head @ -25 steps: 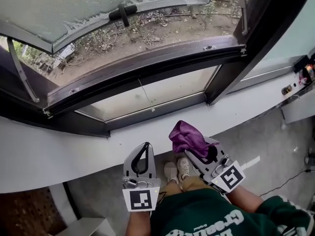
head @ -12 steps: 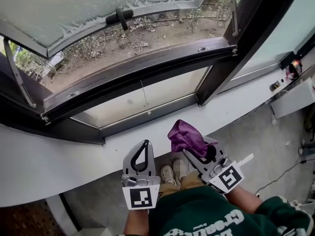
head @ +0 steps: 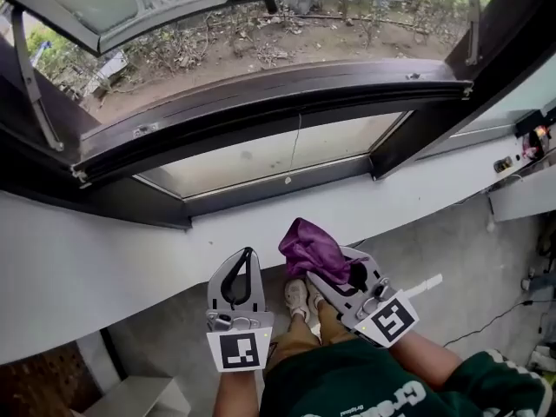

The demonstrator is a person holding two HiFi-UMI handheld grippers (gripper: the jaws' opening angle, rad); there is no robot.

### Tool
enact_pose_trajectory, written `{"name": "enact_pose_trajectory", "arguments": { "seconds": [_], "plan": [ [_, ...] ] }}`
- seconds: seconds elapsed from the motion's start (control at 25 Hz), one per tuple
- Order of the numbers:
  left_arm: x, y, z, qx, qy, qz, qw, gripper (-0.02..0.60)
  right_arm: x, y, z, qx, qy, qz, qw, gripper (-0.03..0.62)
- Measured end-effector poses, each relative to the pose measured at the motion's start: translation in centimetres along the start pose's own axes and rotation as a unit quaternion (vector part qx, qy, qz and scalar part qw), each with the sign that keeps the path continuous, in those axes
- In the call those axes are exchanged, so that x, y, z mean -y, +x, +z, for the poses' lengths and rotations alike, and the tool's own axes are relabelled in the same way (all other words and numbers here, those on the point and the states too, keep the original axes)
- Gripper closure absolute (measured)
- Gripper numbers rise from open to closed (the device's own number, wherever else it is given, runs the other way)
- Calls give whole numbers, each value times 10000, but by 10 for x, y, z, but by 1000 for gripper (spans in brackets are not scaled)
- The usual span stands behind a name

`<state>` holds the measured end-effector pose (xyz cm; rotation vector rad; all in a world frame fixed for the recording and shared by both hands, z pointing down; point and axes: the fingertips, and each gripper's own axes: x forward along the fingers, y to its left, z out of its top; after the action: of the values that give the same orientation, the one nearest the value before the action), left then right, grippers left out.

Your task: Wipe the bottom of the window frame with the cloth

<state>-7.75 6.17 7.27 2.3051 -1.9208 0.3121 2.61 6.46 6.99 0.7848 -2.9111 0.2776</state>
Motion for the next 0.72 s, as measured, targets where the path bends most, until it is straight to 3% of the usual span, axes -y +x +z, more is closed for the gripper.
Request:
{"name": "enact_pose_trajectory", "arguments": {
  "seconds": [0.24, 0.36, 0.6, 0.72],
  "plan": [
    [-64, -15, -78, -463, -295, 1094, 9925, 577, -25, 76, -60, -259, 321, 979, 9943, 439],
    [-93, -19, -118, -668, -175, 1467, 9868, 577, -32, 113, -97, -386, 418, 1356, 9891, 439],
    [-144, -9, -184, -522, -54, 1718, 9837, 577, -45, 184, -191, -639, 409, 1798, 9808, 439],
    [-173, -1, -233, -538, -141, 1843, 9813, 577, -52, 224, -245, -747, 436, 1738, 9810, 439]
  ]
}}
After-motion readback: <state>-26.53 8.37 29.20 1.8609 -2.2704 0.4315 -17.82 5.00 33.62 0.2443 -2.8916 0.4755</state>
